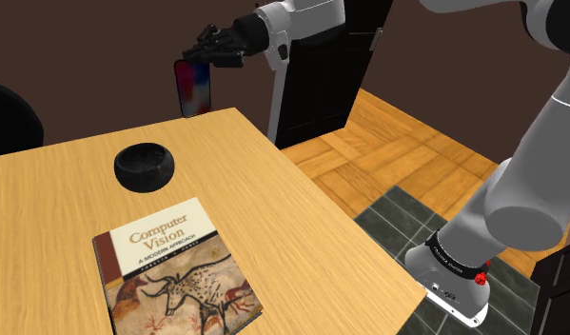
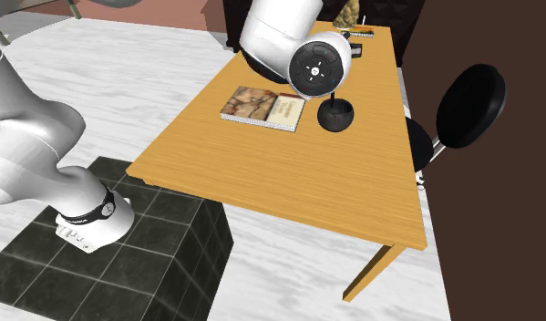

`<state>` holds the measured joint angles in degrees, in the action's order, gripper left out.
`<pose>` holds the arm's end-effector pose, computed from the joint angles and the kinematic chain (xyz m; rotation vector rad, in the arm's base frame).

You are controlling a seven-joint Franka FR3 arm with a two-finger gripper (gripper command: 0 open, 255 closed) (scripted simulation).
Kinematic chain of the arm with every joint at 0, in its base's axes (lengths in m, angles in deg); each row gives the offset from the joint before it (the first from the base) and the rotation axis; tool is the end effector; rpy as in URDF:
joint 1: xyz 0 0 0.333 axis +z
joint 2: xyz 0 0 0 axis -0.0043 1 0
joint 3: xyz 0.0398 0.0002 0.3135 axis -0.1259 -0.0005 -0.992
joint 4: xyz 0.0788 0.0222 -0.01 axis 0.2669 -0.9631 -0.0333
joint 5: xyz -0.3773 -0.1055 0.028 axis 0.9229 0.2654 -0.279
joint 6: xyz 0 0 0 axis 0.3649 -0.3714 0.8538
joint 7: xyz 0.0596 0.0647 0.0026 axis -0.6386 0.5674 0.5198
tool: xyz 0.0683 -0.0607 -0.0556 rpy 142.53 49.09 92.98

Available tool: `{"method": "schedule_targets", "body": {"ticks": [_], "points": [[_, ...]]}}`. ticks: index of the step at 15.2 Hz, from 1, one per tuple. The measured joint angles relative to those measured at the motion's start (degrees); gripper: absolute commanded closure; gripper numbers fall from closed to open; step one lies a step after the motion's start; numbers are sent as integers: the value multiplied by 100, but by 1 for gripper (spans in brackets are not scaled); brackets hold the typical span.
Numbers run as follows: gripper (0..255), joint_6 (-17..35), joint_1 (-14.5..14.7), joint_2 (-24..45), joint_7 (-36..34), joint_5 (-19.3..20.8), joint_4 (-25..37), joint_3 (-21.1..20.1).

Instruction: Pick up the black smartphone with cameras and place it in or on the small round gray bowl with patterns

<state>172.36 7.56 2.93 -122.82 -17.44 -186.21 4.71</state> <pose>0.5839 0.2434 0.4797 -1.4566 1.3050 0.8859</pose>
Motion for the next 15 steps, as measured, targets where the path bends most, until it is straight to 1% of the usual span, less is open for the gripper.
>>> {"method": "schedule_targets", "body": {"ticks": [6,9,10,12,15], "points": [[255,561,471,784,-759,338,1342,-205],[255,768,745,1264,-1249,641,2180,-241],[255,858,879,1489,-1447,777,2543,-247],[255,954,990,1683,-1540,845,2787,-261],[255,1027,995,1747,-1379,762,2707,-288]]}}
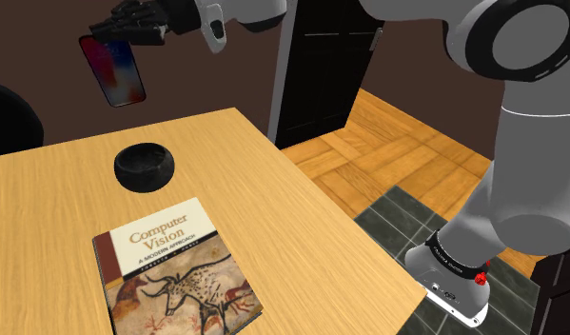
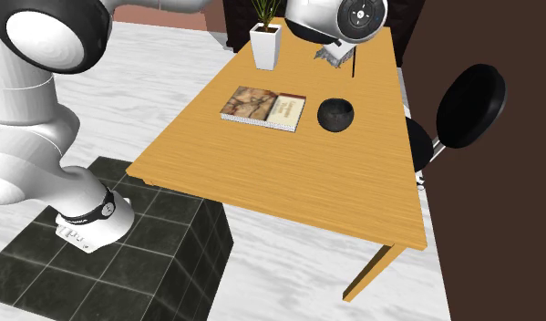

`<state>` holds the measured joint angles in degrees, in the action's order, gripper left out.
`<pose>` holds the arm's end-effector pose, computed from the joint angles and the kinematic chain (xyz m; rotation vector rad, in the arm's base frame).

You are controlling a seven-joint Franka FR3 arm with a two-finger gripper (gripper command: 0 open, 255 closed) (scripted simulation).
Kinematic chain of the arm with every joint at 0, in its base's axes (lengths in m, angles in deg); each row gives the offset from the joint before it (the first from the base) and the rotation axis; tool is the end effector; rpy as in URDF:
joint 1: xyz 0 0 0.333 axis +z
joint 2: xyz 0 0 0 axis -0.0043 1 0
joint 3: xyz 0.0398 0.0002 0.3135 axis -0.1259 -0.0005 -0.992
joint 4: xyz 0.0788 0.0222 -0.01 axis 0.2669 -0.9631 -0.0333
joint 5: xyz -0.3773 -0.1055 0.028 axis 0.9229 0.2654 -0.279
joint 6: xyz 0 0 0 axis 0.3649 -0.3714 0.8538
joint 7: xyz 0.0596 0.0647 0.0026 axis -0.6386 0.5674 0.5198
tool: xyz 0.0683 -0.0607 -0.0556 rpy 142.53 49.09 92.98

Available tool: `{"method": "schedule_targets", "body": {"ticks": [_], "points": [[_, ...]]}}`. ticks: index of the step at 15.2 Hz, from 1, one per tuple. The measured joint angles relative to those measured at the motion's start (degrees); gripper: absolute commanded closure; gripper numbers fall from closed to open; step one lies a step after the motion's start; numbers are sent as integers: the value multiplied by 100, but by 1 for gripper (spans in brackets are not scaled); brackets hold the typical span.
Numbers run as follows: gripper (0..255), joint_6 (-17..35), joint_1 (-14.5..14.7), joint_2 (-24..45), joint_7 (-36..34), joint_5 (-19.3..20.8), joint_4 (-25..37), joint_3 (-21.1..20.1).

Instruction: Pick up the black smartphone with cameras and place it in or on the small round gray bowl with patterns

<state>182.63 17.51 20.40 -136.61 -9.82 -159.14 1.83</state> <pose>0.6357 0.3740 0.5138 -1.4551 1.3058 0.8860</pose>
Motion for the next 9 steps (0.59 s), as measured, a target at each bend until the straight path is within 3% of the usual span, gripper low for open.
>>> {"method": "schedule_targets", "body": {"ticks": [9], "points": [[255,123,-60,162,569,-290,-309,-75]]}}
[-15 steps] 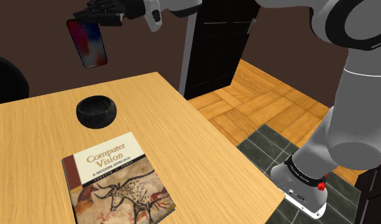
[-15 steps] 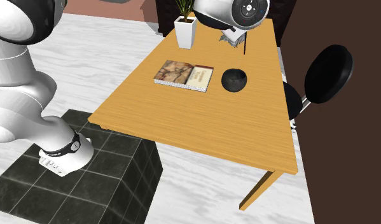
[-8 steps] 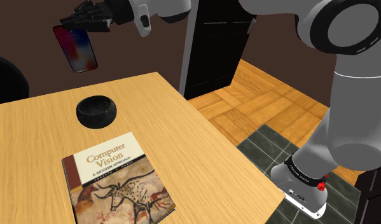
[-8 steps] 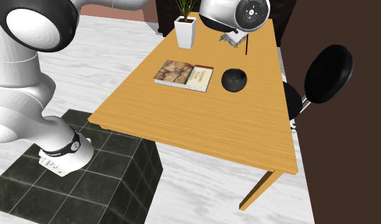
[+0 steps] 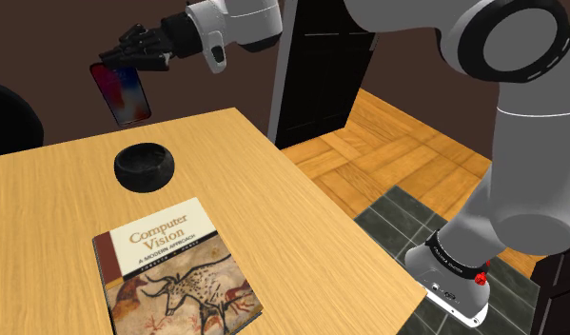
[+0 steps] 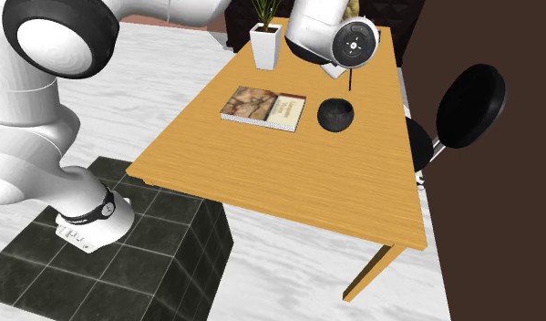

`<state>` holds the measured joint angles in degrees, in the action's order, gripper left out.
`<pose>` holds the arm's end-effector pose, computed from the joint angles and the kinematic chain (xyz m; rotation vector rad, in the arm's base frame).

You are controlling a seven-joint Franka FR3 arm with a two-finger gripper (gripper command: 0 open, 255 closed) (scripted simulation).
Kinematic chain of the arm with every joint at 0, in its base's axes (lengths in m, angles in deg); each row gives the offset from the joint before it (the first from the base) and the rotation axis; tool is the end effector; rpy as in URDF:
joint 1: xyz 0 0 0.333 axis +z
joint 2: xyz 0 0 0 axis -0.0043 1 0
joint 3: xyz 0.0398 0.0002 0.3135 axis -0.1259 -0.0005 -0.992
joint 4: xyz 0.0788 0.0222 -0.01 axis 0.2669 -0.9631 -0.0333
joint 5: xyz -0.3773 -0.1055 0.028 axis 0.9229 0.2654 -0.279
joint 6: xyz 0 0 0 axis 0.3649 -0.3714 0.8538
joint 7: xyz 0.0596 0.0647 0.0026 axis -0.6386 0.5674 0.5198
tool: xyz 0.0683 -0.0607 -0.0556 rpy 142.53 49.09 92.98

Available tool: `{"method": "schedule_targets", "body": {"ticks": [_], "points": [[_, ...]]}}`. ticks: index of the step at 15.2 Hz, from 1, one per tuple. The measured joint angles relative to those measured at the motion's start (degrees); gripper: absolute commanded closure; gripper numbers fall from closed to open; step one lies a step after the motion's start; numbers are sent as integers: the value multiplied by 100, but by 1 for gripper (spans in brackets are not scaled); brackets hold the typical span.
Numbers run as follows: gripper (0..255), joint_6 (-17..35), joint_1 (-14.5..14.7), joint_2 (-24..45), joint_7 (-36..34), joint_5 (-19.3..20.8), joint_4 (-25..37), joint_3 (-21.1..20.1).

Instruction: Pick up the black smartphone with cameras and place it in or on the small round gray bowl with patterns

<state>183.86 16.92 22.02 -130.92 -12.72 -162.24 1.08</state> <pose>0.6366 0.3740 0.4682 -1.4549 1.3062 0.8861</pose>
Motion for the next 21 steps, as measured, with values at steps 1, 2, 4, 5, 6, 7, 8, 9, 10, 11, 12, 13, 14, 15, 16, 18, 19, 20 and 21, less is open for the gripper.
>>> {"method": "schedule_targets", "body": {"ticks": [1,2,4,5,6,7,8,9,10,11,12,13,14,15,16,18,19,20,21], "points": [[255,16,-7,25,80,-40,-41,-11],[255,28,-11,43,134,-68,-67,-18],[255,54,-24,81,268,-138,-137,-37],[255,61,-31,120,330,-165,-147,-43],[255,72,-36,144,389,-194,-171,-50],[255,89,-38,159,451,-229,-207,-60],[255,95,-43,197,508,-252,-213,-65],[255,104,-45,235,557,-274,-216,-70],[255,112,-56,258,635,-313,-255,-79],[255,126,-60,280,701,-347,-286,-89],[255,133,-68,307,768,-380,-312,-97],[255,138,-76,340,829,-408,-327,-102],[255,152,-74,371,879,-432,-337,-109],[255,153,-80,382,913,-448,-352,-112],[255,154,-81,392,924,-453,-351,-113],[255,158,-79,399,933,-458,-351,-115],[255,159,-79,400,935,-459,-351,-115],[255,159,-79,400,936,-459,-351,-115],[255,159,-79,400,936,-459,-351,-115]]}}
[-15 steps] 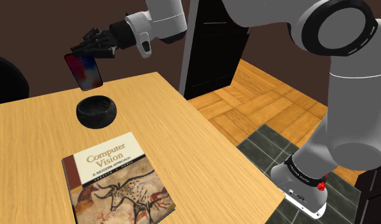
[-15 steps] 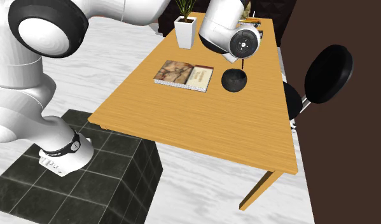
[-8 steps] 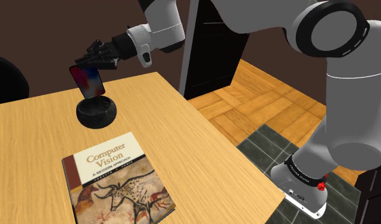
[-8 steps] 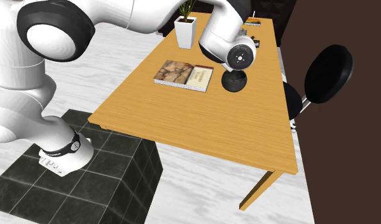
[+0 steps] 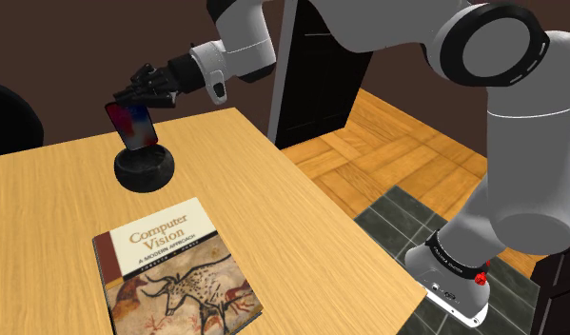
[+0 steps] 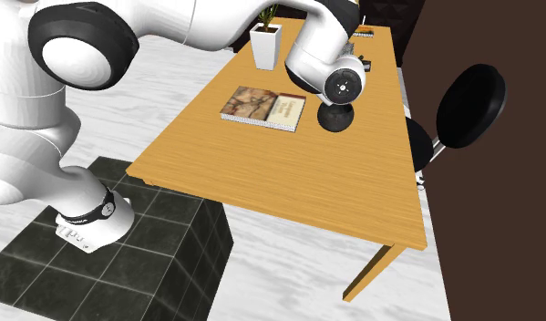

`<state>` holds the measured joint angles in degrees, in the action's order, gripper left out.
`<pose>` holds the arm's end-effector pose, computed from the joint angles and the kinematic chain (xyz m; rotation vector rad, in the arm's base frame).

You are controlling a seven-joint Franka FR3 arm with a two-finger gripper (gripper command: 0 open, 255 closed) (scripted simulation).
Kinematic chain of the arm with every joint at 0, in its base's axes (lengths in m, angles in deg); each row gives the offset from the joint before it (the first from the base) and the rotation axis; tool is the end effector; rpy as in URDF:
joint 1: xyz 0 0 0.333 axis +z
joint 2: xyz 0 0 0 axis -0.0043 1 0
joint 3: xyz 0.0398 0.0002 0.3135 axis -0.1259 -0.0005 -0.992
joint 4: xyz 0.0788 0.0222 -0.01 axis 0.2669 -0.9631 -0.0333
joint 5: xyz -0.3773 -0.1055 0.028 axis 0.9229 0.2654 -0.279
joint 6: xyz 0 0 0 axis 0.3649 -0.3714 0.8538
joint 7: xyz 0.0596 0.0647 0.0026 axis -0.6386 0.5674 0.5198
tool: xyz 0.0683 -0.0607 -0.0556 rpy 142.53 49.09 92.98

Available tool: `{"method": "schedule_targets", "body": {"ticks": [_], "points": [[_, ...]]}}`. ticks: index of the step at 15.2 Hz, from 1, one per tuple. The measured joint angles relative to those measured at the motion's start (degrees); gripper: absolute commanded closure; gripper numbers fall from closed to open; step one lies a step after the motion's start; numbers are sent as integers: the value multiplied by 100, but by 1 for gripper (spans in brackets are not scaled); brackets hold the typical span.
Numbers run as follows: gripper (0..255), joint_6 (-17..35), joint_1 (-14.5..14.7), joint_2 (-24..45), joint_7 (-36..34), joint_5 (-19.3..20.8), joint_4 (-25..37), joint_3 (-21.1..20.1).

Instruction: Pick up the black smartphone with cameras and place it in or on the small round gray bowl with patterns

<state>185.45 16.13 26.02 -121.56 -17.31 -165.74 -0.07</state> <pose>0.6360 0.3742 0.3908 -1.4550 1.3055 0.8858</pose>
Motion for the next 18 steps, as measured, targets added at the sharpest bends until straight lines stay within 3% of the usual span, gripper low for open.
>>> {"method": "schedule_targets", "body": {"ticks": [1,7,12,18], "points": [[0,0,0,0,0,0,0,0],[0,0,0,-1,1,-1,-1,0],[0,-362,-357,-492,132,-50,-575,70],[0,-418,-397,-552,122,-39,-622,84]]}}
